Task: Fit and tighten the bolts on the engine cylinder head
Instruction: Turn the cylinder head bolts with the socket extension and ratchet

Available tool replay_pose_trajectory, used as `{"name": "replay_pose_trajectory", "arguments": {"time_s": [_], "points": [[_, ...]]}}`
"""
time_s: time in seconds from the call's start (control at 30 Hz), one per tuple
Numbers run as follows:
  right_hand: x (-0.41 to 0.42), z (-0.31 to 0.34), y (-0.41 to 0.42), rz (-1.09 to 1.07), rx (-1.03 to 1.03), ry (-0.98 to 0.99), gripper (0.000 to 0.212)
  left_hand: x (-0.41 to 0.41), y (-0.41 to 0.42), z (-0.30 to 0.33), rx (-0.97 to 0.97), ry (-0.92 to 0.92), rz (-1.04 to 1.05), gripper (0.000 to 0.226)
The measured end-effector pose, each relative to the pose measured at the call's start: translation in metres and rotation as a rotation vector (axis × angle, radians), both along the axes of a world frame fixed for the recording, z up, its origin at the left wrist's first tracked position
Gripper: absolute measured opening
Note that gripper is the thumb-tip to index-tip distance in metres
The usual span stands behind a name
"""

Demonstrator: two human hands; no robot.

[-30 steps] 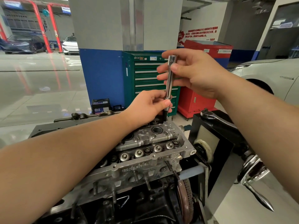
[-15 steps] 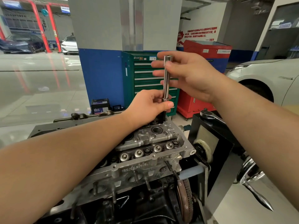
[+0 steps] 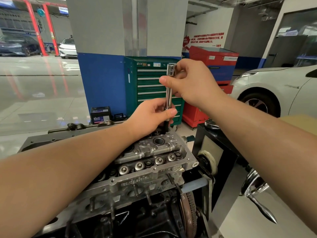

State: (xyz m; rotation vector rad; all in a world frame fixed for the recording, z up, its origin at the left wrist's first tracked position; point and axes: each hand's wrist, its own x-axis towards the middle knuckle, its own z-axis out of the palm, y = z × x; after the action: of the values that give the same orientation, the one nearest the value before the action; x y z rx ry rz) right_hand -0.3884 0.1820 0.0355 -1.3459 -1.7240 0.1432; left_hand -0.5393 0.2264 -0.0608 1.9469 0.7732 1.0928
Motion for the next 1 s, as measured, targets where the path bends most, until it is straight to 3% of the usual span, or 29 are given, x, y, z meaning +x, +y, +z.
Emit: {"name": "replay_pose_trajectory", "arguments": {"time_s": [0.07, 0.2, 0.27, 0.33, 0.5, 0.63, 0.77, 0.83, 0.93, 1.0], "points": [[0.004, -0.005, -0.003, 0.015, 0.028, 0.038, 0.026, 0.0, -0.001, 0.0, -0.04, -0.013, -0.014, 0.014], [0.006, -0.059, -0.001, -0.028, -0.162, 0.44, 0.022, -0.001, -0.006, 0.006, -0.06, 0.04, -0.003, 0.018], [0.0, -0.09, -0.004, 0.038, -0.281, 0.449, 0.03, -0.002, -0.012, 0.014, -0.037, 0.123, 0.03, 0.019], [-0.007, -0.106, -0.004, 0.138, -0.264, 0.46, 0.038, -0.002, -0.018, 0.03, -0.012, 0.112, 0.138, 0.02], [-0.01, -0.11, 0.0, 0.119, -0.217, 0.447, 0.036, 0.024, -0.035, 0.087, -0.096, -0.299, 0.309, 0.027], [-0.009, -0.108, -0.004, 0.146, -0.21, 0.439, 0.027, 0.061, -0.044, 0.099, -0.237, -0.339, 0.423, 0.026], [-0.006, -0.105, -0.005, 0.084, -0.188, 0.413, 0.016, 0.082, -0.041, 0.097, -0.204, -0.409, 0.627, 0.031], [-0.006, -0.107, -0.005, 0.049, -0.197, 0.443, 0.007, 0.079, -0.03, 0.1, -0.258, -0.438, 0.534, 0.041], [-0.007, -0.111, -0.004, -0.009, -0.169, 0.463, 0.011, 0.057, -0.014, 0.11, -0.466, -0.214, 0.034, 0.052], [-0.01, -0.112, -0.006, 0.045, -0.193, 0.399, 0.024, 0.04, -0.009, 0.112, -0.521, -0.209, -0.104, 0.052]]}}
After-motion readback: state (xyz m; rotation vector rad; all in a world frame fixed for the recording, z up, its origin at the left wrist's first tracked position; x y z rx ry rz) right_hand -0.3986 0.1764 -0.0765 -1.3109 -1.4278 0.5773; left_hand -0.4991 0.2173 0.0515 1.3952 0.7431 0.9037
